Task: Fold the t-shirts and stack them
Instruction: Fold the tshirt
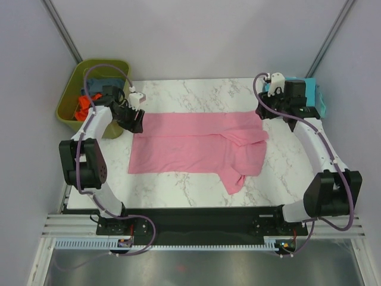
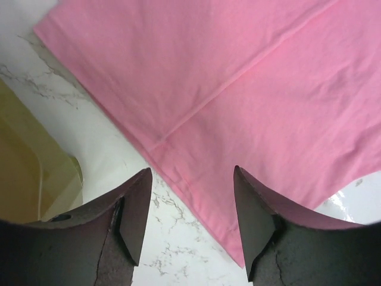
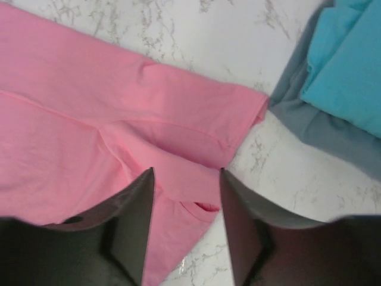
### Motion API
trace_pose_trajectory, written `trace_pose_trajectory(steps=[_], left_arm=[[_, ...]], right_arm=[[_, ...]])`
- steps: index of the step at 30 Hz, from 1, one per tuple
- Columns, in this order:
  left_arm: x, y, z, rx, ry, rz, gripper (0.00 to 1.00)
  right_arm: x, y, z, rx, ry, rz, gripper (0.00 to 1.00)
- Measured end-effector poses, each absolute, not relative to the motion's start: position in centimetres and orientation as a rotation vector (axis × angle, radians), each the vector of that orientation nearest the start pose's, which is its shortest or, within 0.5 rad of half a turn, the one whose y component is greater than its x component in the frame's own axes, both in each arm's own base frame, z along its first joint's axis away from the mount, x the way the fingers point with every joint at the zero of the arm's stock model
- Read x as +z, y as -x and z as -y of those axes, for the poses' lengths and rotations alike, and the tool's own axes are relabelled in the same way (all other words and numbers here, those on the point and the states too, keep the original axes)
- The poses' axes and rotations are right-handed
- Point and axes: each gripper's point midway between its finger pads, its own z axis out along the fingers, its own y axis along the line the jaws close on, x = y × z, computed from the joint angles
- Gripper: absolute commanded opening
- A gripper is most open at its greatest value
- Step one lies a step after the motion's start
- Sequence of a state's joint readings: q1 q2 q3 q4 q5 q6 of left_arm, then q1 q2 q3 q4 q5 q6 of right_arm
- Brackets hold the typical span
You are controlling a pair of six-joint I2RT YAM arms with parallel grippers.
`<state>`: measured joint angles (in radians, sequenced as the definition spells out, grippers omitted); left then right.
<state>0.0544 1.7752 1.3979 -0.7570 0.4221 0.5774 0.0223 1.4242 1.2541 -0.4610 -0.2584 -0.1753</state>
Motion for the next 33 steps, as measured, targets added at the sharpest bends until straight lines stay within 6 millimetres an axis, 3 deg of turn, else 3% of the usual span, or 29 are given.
trace_pose_trajectory(steps=[3, 6, 10, 12, 16, 23, 33], left_arm=[[11.9, -39.6, 4.0, -0.352, -0.769, -2.439, 0.62], [13.5, -40.3, 5.9, -0.381, -0.784, -2.417, 0.61], [14.6, -40.6, 8.4, -0.484, -0.778, -2.399, 0.6], [14.2, -40.0, 8.7, -0.53, -0.752, -2.424, 0.59], [12.8, -38.4, 9.1, -0.606, -0.7, -2.49, 0.58], [10.9, -36.4, 9.8, -0.679, -0.676, -2.558, 0.58], [7.4, -33.8, 10.7, -0.745, -0.684, -2.671, 0.58]], right_arm=[[20.1, -41.0, -6.5, 0.279, 0.433, -2.169, 0.43], [15.1, -40.2, -9.3, 0.399, 0.542, -2.26, 0.43], [7.6, -36.0, -11.7, 0.544, 0.683, -2.435, 0.41], [5.8, -34.9, -11.8, 0.572, 0.717, -2.483, 0.4], [5.2, -34.7, -11.5, 0.57, 0.75, -2.494, 0.4], [6.0, -37.0, -11.7, 0.55, 0.764, -2.466, 0.41], [2.3, -37.3, -11.3, 0.539, 0.813, -2.547, 0.38]])
